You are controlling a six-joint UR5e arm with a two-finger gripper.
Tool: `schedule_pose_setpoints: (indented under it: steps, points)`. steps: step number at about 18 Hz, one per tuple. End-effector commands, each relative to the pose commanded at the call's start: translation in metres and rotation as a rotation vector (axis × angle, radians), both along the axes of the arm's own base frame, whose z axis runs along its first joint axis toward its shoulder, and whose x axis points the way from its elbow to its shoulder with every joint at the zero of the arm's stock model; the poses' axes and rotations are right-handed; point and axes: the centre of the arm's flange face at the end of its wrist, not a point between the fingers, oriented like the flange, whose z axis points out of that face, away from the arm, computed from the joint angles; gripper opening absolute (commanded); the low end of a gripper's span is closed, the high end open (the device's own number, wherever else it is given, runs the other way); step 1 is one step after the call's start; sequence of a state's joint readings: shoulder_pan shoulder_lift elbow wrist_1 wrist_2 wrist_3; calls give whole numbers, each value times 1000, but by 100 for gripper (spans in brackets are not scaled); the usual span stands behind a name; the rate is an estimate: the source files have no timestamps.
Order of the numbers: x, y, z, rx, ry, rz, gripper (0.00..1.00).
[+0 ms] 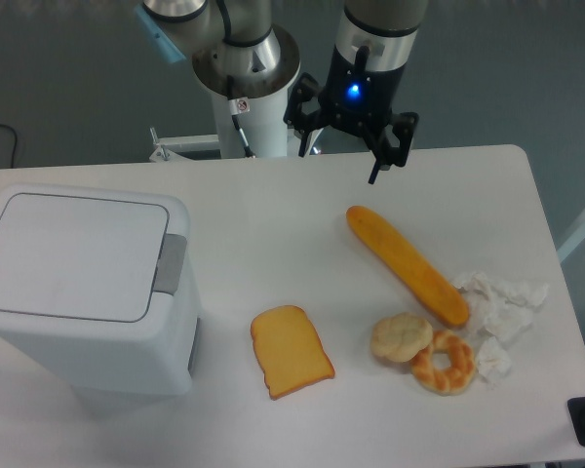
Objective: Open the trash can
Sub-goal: 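Lower the open gripper slightly above the orange baguette, then move the open gripper toward the grey tab on the trash can lid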
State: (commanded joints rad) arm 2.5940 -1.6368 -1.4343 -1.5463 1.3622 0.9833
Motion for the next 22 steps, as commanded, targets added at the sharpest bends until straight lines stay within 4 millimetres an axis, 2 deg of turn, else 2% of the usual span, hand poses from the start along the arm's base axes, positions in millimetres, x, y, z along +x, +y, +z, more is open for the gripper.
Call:
schedule_pose_setpoints:
  steps: [8, 13, 17, 20, 22]
  points:
    - [-5, 5, 0, 24, 40, 7, 100]
    - [-9, 8, -11, 42, 50, 61, 100]
    - [-1, 28, -17, 78, 34, 52, 100]
    - [0, 38, -22, 85, 4, 122, 100]
    - [6, 53, -20, 127, -5, 167, 100]
